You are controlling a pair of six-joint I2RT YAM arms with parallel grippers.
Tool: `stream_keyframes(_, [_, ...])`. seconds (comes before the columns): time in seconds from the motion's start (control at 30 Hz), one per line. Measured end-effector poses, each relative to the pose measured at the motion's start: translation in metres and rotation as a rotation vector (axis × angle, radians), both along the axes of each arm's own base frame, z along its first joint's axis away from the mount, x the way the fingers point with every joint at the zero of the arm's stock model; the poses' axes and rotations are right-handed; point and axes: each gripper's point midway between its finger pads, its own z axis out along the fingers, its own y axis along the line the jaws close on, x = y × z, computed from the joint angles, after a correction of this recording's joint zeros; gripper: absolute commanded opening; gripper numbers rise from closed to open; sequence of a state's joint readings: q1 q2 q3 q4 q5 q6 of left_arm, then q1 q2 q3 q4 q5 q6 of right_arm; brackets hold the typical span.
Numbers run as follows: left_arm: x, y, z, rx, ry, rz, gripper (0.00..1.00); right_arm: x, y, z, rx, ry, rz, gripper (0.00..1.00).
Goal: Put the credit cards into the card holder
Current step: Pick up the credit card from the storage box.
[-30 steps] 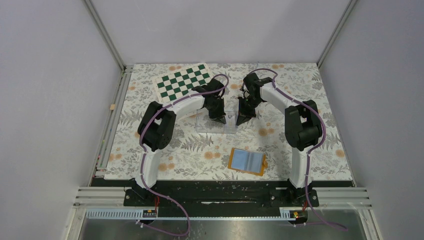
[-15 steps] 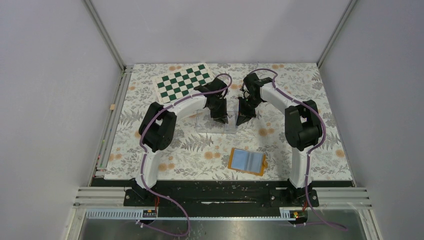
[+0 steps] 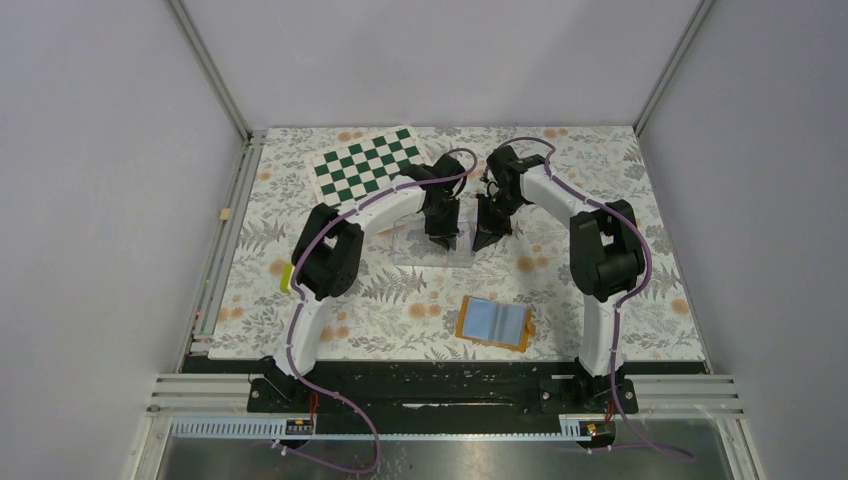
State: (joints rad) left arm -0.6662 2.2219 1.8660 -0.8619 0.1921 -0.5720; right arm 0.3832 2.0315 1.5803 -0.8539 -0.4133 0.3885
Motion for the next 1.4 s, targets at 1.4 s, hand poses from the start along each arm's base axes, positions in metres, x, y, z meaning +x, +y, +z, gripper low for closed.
stream_keyframes(1.4, [-0.006,0.0,0.013,0.045,-0.037,-0.032,0.11,0.0,0.0,0.0,0.014,0.006,-0.003,0.06])
